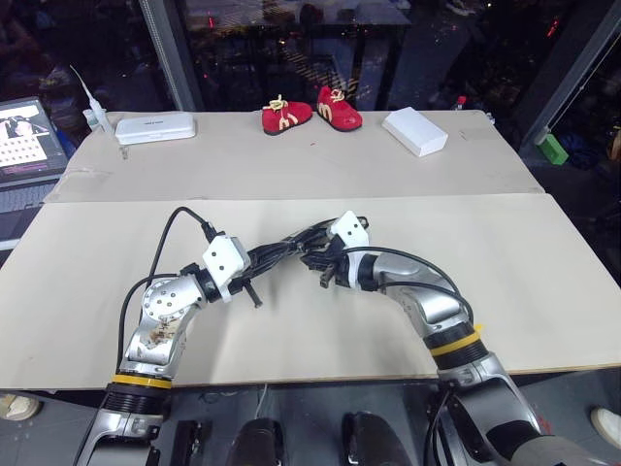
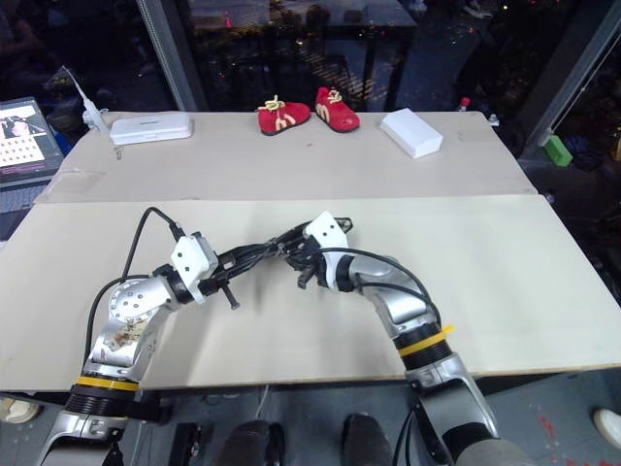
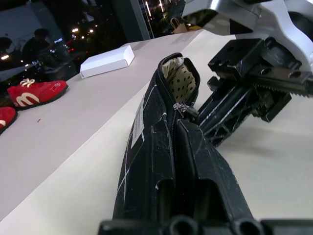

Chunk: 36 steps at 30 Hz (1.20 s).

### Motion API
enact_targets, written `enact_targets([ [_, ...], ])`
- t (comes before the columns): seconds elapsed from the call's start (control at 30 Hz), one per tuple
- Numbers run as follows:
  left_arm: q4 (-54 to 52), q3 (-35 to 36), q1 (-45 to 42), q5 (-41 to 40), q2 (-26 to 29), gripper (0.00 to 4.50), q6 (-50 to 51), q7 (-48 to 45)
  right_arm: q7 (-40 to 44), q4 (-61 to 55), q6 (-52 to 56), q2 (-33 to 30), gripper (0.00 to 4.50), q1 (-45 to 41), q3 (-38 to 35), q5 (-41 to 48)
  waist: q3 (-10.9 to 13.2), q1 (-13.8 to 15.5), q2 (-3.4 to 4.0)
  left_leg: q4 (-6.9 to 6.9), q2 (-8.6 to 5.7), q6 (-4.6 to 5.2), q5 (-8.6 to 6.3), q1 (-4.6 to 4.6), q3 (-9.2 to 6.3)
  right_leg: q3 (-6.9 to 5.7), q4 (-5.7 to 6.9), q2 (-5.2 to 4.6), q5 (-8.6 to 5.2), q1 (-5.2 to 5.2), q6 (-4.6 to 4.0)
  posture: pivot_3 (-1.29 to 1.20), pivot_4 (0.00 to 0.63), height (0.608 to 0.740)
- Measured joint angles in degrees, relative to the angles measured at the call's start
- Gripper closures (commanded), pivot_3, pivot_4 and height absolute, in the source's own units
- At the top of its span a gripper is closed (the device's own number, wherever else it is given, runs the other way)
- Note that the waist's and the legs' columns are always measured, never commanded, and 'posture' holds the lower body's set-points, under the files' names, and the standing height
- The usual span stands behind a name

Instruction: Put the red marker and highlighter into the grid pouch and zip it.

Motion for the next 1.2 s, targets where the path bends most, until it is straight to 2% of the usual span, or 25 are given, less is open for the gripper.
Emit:
enact_targets([
  [0.3, 0.0, -0.5, 0.0, 0.0, -0.2, 4.50, -0.1, 0.0, 6.8, -1.4, -0.3, -14.4, 4.46, -1.4, -6.5, 1.2, 0.0, 0.2, 0.00, -0.01, -0.02, 0.01, -0.01, -0.02, -0.01, -0.02, -0.07, 0.00, 0.00, 0.01, 0.00, 0.00, 0.150, 0.740],
  [0.43, 0.0, -0.6, 0.1, 0.0, -0.2, 4.50, -0.1, 0.0, 8.2, 4.0, -3.7, -19.3, 4.46, -1.4, -8.1, -0.1, 0.0, 0.1, 0.00, -0.02, -0.04, 0.01, 0.00, 0.00, 0.03, 0.01, -0.07, -0.01, 0.00, 0.01, 0.00, 0.00, 0.150, 0.740],
  [0.7, 0.0, -0.6, 0.1, 0.0, -0.4, 4.50, -0.1, 0.0, 8.3, 10.3, -9.4, -19.0, 4.46, -1.4, -8.4, -1.7, 0.0, 0.0, -0.01, -0.02, -0.02, 0.01, 0.00, 0.02, 0.04, 0.04, -0.06, 0.00, 0.00, 0.02, 0.01, 0.00, 0.150, 0.740],
  [0.77, 0.0, -0.6, 0.2, 0.0, -0.4, 4.50, -0.1, 0.1, 8.3, 10.9, -9.7, -18.5, 3.83, -1.4, -8.5, -1.6, 0.0, 0.0, -0.01, -0.02, -0.03, 0.01, 0.00, 0.01, 0.04, 0.04, -0.07, -0.02, 0.00, 0.02, 0.01, 0.00, 0.150, 0.740],
  [0.8, 0.0, -0.6, 0.2, 0.0, -0.3, 4.50, -0.1, 0.1, 8.1, 11.3, -9.8, -18.2, 3.70, -1.5, -8.9, -1.5, 0.0, 0.1, -0.01, -0.02, -0.03, 0.01, 0.00, 0.00, 0.04, 0.04, -0.07, -0.02, 0.00, 0.02, 0.01, 0.00, 0.150, 0.740],
  [0.9, 0.0, -0.6, 0.3, 0.0, -0.3, 4.50, -0.1, 0.1, 8.8, 10.7, -7.9, -17.6, 2.73, -1.3, -10.0, -0.2, 0.0, 0.1, -0.01, -0.02, -0.02, 0.01, 0.00, 0.00, 0.03, 0.04, -0.07, -0.01, 0.00, 0.01, 0.01, 0.00, 0.150, 0.740],
  [1.03, 0.0, -0.6, 0.3, 0.0, -0.3, 4.50, -0.1, 0.1, 13.7, 2.8, -2.7, -18.2, 1.28, 2.0, -9.4, 2.9, 0.0, 0.1, -0.01, -0.02, 0.01, 0.01, 0.00, 0.00, -0.01, 0.01, -0.05, 0.00, 0.00, 0.02, 0.01, 0.00, 0.150, 0.740],
  [1.07, 0.0, -0.6, 0.4, 0.0, -0.3, 4.50, -0.1, 0.1, 14.3, 2.2, -1.8, -18.4, 1.03, 2.3, -9.3, 3.3, 0.0, 0.1, -0.01, -0.02, 0.01, 0.01, 0.00, 0.01, -0.01, 0.01, -0.05, -0.01, 0.00, 0.03, 0.01, 0.00, 0.150, 0.740],
  [1.2, 0.3, -0.8, 0.1, 0.0, -0.4, 4.50, -0.1, 0.1, 17.4, -0.9, 2.2, -21.8, 1.03, 5.6, -9.3, 5.5, 0.0, 0.4, -0.01, -0.02, -0.02, 0.01, -0.01, 0.00, -0.03, 0.00, -0.08, -0.04, 0.00, 0.04, 0.01, 0.00, 0.150, 0.740],
])
